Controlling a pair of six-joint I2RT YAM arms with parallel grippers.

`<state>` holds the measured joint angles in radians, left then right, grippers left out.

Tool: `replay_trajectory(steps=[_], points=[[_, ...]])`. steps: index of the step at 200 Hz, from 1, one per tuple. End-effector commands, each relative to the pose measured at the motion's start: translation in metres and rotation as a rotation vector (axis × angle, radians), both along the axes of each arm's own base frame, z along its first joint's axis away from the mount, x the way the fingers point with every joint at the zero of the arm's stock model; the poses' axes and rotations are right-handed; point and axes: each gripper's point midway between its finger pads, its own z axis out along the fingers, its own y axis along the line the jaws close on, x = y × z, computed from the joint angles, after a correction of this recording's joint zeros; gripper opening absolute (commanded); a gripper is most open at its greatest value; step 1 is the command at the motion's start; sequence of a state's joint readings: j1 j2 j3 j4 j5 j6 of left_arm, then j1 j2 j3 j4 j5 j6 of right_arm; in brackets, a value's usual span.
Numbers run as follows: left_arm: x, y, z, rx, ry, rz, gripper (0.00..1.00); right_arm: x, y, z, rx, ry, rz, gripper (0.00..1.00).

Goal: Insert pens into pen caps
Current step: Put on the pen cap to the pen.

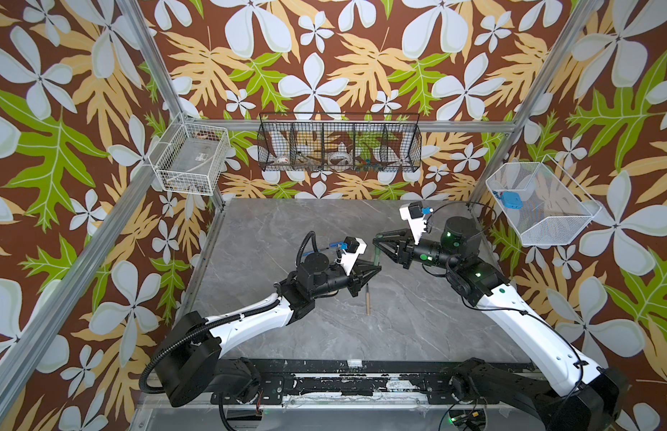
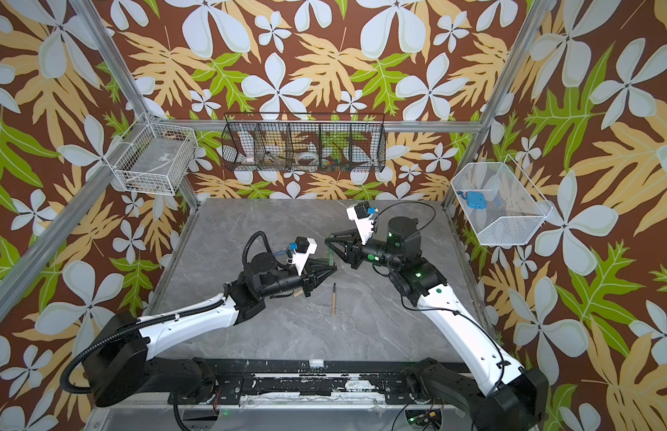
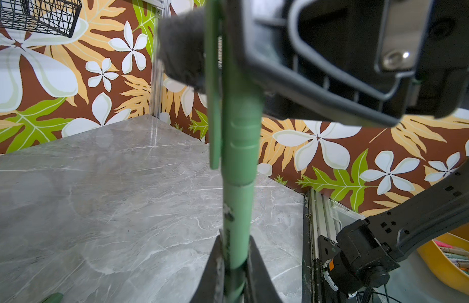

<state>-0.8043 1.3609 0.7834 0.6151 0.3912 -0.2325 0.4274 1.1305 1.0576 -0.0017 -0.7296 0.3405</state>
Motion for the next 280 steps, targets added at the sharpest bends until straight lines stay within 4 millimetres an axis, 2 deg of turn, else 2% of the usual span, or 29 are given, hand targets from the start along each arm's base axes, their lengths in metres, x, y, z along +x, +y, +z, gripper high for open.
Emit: replay_trajectory(steps=[1, 23, 41, 99, 151, 184, 220, 260, 280], points=[[0.003, 0.001, 0.008, -0.010, -0.032, 0.018, 0.00, -0.002, 0.001, 0.002, 0.003, -0.003, 0.012, 0.18], [0.011, 0.003, 0.012, -0.009, -0.040, 0.060, 0.00, -0.003, 0.002, -0.002, 0.003, 0.013, 0.018, 0.05], [0.022, 0.004, 0.028, -0.031, -0.057, 0.118, 0.00, -0.005, 0.004, -0.012, -0.004, 0.037, 0.030, 0.00], [0.037, 0.004, 0.104, -0.144, -0.220, 0.144, 0.00, -0.014, 0.000, -0.048, -0.076, 0.121, 0.037, 0.00], [0.053, 0.032, 0.158, -0.257, -0.325, 0.147, 0.00, -0.028, -0.005, -0.081, -0.099, 0.198, 0.048, 0.00], [0.045, 0.027, 0.176, -0.271, -0.383, 0.089, 0.00, -0.033, -0.004, -0.094, -0.096, 0.232, 0.064, 0.00], [0.036, 0.024, 0.184, -0.302, -0.411, 0.039, 0.00, -0.035, 0.000, -0.095, -0.073, 0.245, 0.089, 0.00], [0.030, 0.024, 0.196, -0.342, -0.441, 0.008, 0.00, -0.039, 0.000, -0.110, -0.102, 0.307, 0.098, 0.00], [0.028, 0.023, 0.197, -0.360, -0.442, -0.011, 0.00, -0.039, -0.003, -0.107, -0.106, 0.297, 0.075, 0.00]])
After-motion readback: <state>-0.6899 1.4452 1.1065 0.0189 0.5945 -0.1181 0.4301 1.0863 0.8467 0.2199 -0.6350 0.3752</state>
